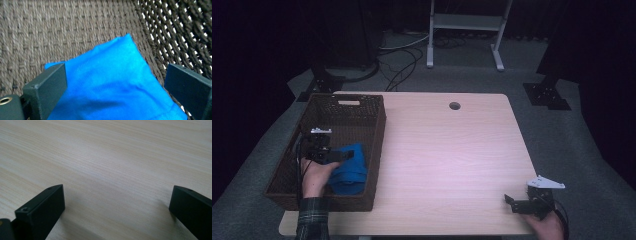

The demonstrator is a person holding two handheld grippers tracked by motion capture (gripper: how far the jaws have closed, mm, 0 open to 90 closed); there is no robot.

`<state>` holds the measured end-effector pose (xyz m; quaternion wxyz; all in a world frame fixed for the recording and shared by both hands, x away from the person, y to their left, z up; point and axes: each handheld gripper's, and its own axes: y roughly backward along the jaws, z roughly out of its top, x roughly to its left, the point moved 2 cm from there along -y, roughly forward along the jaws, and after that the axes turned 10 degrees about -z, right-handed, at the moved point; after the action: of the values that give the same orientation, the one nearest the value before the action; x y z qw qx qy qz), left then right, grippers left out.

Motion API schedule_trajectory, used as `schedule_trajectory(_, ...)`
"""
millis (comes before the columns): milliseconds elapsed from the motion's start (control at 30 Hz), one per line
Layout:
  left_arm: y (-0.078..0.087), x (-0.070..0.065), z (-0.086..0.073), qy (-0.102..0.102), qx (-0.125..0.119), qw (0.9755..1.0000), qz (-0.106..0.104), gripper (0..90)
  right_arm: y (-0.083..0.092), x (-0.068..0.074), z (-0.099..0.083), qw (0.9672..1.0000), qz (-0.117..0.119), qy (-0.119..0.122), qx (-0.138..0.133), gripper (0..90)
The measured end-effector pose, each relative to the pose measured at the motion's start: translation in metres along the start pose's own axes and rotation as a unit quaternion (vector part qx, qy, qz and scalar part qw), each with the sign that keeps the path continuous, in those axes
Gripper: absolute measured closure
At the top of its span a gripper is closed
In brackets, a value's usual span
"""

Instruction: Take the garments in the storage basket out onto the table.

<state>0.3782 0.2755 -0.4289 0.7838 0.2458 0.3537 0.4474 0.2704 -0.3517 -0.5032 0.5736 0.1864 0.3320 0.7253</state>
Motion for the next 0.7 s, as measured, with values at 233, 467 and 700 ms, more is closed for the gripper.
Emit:
schedule_trajectory(233,-0.004,0.002,-0.002,0.016,0.024,0.9996,0.002,5.2,0.000,0.000,0.000,1.0000,0.001,0.001,0.000,0.0)
schedule_trajectory(467,-0.008,0.003,-0.004,0.022,0.047,0.9986,0.005,5.1,0.000,0.000,0.000,1.0000,0.003,0.002,0.000,0.0)
schedule_trajectory(700,-0.013,0.003,-0.006,0.024,0.070,0.9972,0.006,4.4,0.000,0.000,0.000,1.0000,0.003,0.002,0.000,0.0)
